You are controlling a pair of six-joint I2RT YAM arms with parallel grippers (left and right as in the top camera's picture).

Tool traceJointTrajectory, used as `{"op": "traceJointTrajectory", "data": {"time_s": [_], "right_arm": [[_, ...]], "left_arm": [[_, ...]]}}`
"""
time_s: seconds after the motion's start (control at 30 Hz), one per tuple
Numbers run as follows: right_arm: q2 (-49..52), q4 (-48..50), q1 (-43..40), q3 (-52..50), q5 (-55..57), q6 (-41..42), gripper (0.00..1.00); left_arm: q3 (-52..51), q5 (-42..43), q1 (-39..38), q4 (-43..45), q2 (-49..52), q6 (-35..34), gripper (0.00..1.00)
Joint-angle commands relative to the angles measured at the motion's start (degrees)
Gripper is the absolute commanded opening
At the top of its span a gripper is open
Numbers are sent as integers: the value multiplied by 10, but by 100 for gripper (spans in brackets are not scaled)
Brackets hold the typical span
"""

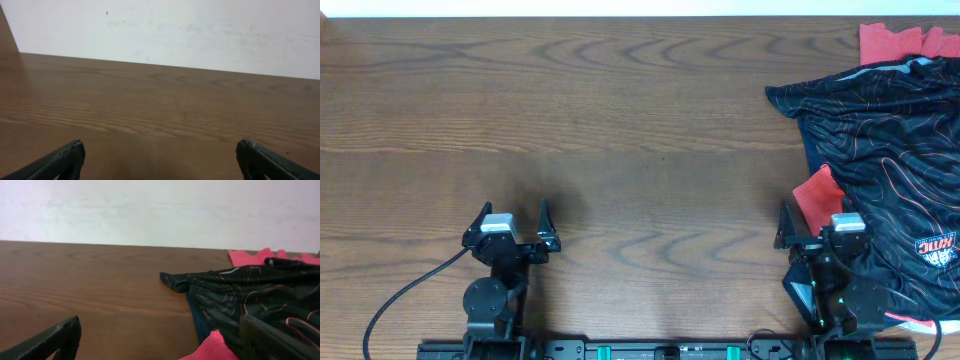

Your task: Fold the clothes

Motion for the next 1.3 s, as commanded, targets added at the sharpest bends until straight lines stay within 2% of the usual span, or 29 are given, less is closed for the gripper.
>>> {"op": "traceJointTrajectory", "data": {"time_s": [0.0, 0.17, 0.3, 0.5, 0.73, 0.87, 0.93, 1.1, 1.27], "right_arm": [[11, -10, 1, 8, -8, 33, 99], [57, -67, 1, 68, 40, 32, 99], [139, -106, 1, 140, 71, 32, 99], [309, -196, 0, 273, 87, 33, 99], [515, -372, -12, 444, 116, 33, 99], [586, -381, -12, 485, 69, 21, 99], [608, -383, -13, 485, 92, 5, 99], [681, -428, -38, 485, 275, 128, 99], [772, -437, -77, 485, 279, 179, 91]], "left_arm": [[-7, -7, 3, -24, -2, 1, 98], [32, 6, 3, -44, 17, -5, 98], [95, 6, 3, -92, 73, -5, 98], [216, 6, 3, -160, 207, -5, 98], [358, 6, 3, -270, 361, -5, 98], [385, 6, 3, -278, 401, -5, 98], [384, 6, 3, -277, 409, -5, 98], [384, 6, 3, -278, 413, -5, 98], [384, 6, 3, -278, 413, -5, 98]]}}
